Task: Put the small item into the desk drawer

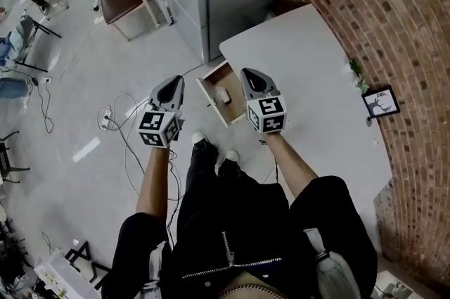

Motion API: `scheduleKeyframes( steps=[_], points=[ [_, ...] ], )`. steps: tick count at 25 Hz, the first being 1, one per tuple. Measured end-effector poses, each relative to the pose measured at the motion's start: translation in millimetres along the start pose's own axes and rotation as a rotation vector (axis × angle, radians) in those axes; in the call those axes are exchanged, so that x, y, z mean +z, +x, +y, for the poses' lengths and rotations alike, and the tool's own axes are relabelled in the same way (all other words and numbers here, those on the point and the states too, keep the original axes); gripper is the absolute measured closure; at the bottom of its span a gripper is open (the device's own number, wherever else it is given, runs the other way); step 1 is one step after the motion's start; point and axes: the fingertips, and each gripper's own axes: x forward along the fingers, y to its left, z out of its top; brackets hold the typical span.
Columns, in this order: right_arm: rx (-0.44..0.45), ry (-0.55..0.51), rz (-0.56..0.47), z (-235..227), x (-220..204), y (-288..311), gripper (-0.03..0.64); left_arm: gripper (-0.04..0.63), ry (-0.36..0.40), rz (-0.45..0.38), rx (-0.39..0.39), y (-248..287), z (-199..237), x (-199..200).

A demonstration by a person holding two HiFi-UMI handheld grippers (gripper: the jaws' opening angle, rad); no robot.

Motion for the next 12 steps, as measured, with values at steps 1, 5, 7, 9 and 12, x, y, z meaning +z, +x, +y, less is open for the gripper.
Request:
scheduleKeyframes(
  steps=[1,5,7,9,12],
  points=[
    [0.0,-0.003,-0.019,-1,9,-7,0.612,0.574,0.006,-0.011,0.002,-2,-3,6],
    [-0.017,-0.026,-0.09,-4,44,-34,0.612,0.574,0.043,-0.064,0.013,-12,-14,30],
    [-0.027,-0.038,-0.113,-7,53,-44,0.612,0.574,0.06,-0.087,0.022,-18,-19,40],
    [-0.03,-0.034,-0.128,-9,56,-53,0.612,0.574,0.077,-0.09,0.029,-22,-24,43],
    [-0.033,-0.038,-0.14,-10,60,-69,0.612,0.574,0.092,-0.085,0.033,-26,-32,43]
  ],
)
